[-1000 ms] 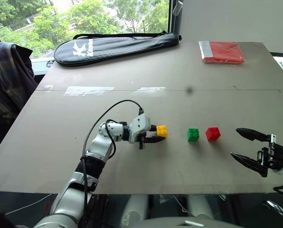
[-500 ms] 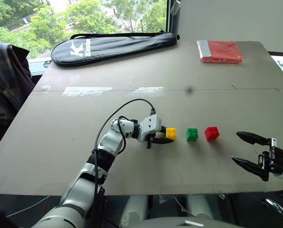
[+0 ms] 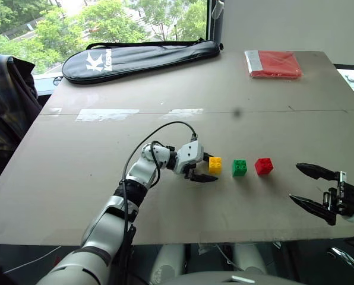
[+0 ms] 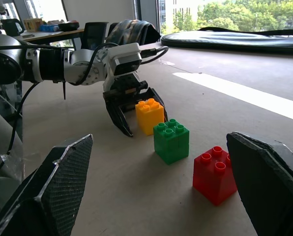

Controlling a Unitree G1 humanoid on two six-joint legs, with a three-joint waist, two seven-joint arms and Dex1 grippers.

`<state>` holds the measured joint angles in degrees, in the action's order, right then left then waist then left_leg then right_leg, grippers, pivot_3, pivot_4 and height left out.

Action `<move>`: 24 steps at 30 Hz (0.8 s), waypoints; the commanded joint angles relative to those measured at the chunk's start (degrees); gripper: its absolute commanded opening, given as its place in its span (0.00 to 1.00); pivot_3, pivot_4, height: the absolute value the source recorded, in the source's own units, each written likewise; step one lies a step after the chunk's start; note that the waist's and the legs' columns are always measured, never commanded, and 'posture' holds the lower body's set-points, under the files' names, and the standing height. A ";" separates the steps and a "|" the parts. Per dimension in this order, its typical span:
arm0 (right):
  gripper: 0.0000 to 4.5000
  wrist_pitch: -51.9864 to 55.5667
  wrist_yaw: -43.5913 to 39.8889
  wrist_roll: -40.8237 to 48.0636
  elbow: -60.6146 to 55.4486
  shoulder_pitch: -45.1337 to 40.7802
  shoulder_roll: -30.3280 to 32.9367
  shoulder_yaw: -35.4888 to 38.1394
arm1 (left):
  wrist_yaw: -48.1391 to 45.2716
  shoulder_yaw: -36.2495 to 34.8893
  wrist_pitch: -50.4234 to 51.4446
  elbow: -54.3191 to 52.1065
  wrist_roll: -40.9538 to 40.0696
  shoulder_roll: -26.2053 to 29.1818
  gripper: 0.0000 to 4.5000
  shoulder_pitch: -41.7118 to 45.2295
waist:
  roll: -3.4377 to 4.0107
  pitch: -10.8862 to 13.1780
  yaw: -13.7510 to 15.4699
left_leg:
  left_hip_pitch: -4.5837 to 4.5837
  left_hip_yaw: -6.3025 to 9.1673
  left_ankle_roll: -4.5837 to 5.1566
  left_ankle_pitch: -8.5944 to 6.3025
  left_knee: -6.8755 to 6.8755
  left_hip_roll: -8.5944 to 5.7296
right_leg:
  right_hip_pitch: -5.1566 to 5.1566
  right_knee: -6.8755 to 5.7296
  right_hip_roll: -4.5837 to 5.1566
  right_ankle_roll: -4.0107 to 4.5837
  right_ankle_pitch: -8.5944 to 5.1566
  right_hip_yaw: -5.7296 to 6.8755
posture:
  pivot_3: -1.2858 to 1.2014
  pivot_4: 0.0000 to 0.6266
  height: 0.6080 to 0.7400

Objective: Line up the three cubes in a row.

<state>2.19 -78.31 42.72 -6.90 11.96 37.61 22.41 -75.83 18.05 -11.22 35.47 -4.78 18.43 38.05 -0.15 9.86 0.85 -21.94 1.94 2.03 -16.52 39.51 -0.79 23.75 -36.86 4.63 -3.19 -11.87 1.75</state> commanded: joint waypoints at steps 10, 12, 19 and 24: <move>1.00 -2.46 -0.73 -0.93 0.82 1.41 -0.73 1.18 | 1.79 -4.66 2.34 -10.97 -3.56 5.74 0.99 -6.78 | -0.02 0.01 -0.36 | 0.05 -0.02 0.00 0.00 -0.07 0.10 | 0.01 0.00 -0.05 0.10 0.06 -0.03 | 0.52 0.24 0.65; 1.00 -3.09 -0.73 -1.43 1.27 1.98 -1.21 1.03 | 2.45 -5.89 5.82 -18.08 -5.34 8.02 0.99 -10.78 | 0.00 0.01 -0.42 | 0.04 0.00 0.00 0.00 -0.09 0.10 | 0.03 -0.01 -0.07 0.11 0.06 -0.02 | 0.52 0.24 0.65; 1.00 -6.14 1.97 -6.23 5.04 2.50 -2.45 0.41 | 13.20 -13.68 21.90 -44.35 -9.89 14.61 0.99 -29.94 | -0.01 0.10 0.03 | -0.03 -0.04 -0.01 -0.01 -0.13 0.10 | 0.10 0.08 0.05 0.14 0.05 -0.11 | 0.52 0.24 0.65; 1.00 -6.95 4.42 -8.77 7.61 1.69 -3.19 -0.55 | 24.91 -19.33 29.05 -56.15 -9.00 14.13 0.99 -43.05 | -0.02 0.11 -0.05 | 0.05 -0.03 -0.01 -0.01 -0.14 0.07 | 0.04 0.08 0.36 0.13 -0.21 -0.10 | 0.52 0.24 0.65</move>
<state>-3.87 -74.48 33.96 1.29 13.75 34.43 21.38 -53.57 0.52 16.59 -17.34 -13.66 32.59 -4.72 -0.17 9.97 0.81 -21.90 1.92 2.01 -16.53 39.37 -0.71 23.80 -36.80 4.98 -3.06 -12.09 1.68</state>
